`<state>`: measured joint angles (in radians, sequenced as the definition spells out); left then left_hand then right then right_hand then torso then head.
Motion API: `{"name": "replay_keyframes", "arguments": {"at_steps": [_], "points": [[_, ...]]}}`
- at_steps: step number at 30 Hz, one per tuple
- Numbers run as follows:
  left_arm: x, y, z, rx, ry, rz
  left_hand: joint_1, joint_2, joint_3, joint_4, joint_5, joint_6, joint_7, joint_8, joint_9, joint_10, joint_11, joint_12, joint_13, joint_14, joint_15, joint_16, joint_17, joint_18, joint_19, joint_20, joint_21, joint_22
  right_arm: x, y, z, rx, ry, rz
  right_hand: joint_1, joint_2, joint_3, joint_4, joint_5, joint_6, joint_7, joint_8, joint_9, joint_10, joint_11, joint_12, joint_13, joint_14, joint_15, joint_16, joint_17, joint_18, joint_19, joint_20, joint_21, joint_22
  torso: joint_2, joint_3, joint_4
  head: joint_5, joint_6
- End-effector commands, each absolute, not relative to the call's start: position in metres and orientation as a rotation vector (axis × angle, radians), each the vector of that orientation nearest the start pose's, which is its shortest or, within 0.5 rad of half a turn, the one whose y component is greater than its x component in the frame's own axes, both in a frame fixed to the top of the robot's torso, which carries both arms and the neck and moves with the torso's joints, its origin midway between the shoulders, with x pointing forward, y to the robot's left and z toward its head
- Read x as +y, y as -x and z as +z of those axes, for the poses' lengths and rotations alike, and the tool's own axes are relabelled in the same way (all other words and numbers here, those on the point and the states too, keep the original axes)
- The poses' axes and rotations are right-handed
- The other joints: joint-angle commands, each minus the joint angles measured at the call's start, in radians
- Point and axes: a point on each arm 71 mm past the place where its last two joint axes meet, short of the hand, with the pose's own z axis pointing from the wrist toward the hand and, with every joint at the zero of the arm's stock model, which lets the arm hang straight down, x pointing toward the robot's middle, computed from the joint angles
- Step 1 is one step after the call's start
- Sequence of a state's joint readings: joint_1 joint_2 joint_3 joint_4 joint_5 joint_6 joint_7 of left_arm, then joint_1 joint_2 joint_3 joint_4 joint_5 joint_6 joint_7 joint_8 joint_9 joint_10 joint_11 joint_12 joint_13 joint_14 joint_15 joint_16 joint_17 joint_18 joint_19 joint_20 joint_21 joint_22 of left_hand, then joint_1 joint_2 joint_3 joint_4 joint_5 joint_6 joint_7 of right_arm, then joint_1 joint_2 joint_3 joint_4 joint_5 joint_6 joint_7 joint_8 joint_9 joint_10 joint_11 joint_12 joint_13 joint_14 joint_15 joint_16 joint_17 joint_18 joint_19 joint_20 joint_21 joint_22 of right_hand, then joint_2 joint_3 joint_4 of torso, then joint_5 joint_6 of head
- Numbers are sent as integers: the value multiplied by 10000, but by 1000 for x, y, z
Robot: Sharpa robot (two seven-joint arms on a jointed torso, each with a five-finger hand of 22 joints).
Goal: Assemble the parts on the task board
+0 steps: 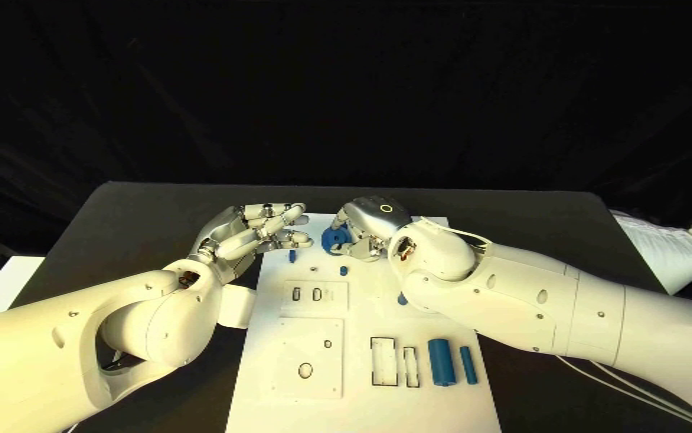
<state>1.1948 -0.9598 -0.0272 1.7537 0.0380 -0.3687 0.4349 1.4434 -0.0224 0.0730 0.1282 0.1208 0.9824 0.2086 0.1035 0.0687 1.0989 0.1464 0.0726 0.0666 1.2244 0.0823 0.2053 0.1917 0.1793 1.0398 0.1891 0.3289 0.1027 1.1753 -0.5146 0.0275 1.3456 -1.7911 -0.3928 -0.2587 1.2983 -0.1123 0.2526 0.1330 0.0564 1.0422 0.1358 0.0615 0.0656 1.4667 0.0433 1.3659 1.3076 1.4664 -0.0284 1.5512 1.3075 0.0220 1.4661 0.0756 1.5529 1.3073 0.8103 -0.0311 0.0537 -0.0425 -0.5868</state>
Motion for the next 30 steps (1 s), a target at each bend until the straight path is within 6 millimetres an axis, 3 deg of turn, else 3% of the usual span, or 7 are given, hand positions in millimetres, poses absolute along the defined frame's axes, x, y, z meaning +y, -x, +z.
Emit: {"name": "replay_keyframes", "arguments": {"at_steps": [1,6,11,15,21,25,30], "points": [[200,-446,-155,13869,11250,-16646,9,65,4,-82,-17,7,48,-54,-1,-13,41,-67,0,-17,37,-69,18,37,11,30,-34,-13,-84,-510,-174,14648,3428,5369,-169,-198,-74,184,-61,-292,46,-22,-27,14,103,-242,1253,975,86,49,2315,-121,816,84,-4,2204,-1,8,2,-4,-3],[200,-446,-155,13870,11256,-16634,10,65,4,-83,-17,7,49,-55,-1,-13,41,-67,0,-17,37,-70,19,37,11,30,-35,-14,-84,-510,-176,14891,3442,5351,-716,-415,-466,769,-22,-554,103,1,-1,-113,168,-536,1078,983,153,67,2355,-118,808,164,-11,2193,-1,7,4,-12,7],[200,-446,-155,13872,11260,-16626,10,65,4,-83,-17,7,49,-55,-1,-13,41,-67,0,-17,37,-70,19,37,11,30,-35,-14,-84,-511,-177,15158,3389,5373,-1271,-276,-897,1562,382,-463,84,41,36,-55,163,-457,1122,994,160,89,2405,-124,826,188,3,2226,2,8,8,-14,6],[201,-446,-155,13880,11272,-16605,10,66,5,-84,-17,7,49,-56,-1,-14,41,-68,0,-17,38,-71,20,37,11,30,-35,-14,-85,-511,-180,15516,3349,5327,-1826,77,-1209,1579,1172,-327,51,46,50,-31,131,-420,1149,1001,136,104,2437,-131,842,166,16,2256,6,16,4,-13,4],[201,-446,-156,13903,11285,-16596,15,66,7,-89,-17,3,49,-63,-2,-20,43,-72,-2,-19,39,-79,25,36,10,30,-37,-17,-87,-513,-181,15762,3109,5298,-2066,373,-1395,1583,1428,-272,35,37,46,-22,120,-409,1158,1004,121,111,2453,-134,849,154,22,2271,3,13,3,-9,-7],[201,-445,-156,13928,11290,-16605,18,64,7,-93,-18,-2,51,-69,-3,-28,45,-77,-4,-21,40,-84,29,36,10,31,-40,-19,-89,-514,-180,15539,3006,5211,-2291,454,-1605,1578,1932,-290,39,27,35,-22,124,-413,1159,1008,124,118,2468,-137,856,151,26,2283,6,16,-1,-35,-9],[201,-445,-156,13933,11291,-16608,28,63,10,-103,-17,-9,57,-79,-4,-43,50,-85,-6,-29,43,-96,35,34,6,32,-45,-23,-89,-514,-179,15421,2970,5132,-2340,481,-1654,1581,2031,-285,38,29,34,-20,122,-413,1160,1009,123,121,2475,-137,855,151,26,2282,1,14,-3,-37,-5]]}}
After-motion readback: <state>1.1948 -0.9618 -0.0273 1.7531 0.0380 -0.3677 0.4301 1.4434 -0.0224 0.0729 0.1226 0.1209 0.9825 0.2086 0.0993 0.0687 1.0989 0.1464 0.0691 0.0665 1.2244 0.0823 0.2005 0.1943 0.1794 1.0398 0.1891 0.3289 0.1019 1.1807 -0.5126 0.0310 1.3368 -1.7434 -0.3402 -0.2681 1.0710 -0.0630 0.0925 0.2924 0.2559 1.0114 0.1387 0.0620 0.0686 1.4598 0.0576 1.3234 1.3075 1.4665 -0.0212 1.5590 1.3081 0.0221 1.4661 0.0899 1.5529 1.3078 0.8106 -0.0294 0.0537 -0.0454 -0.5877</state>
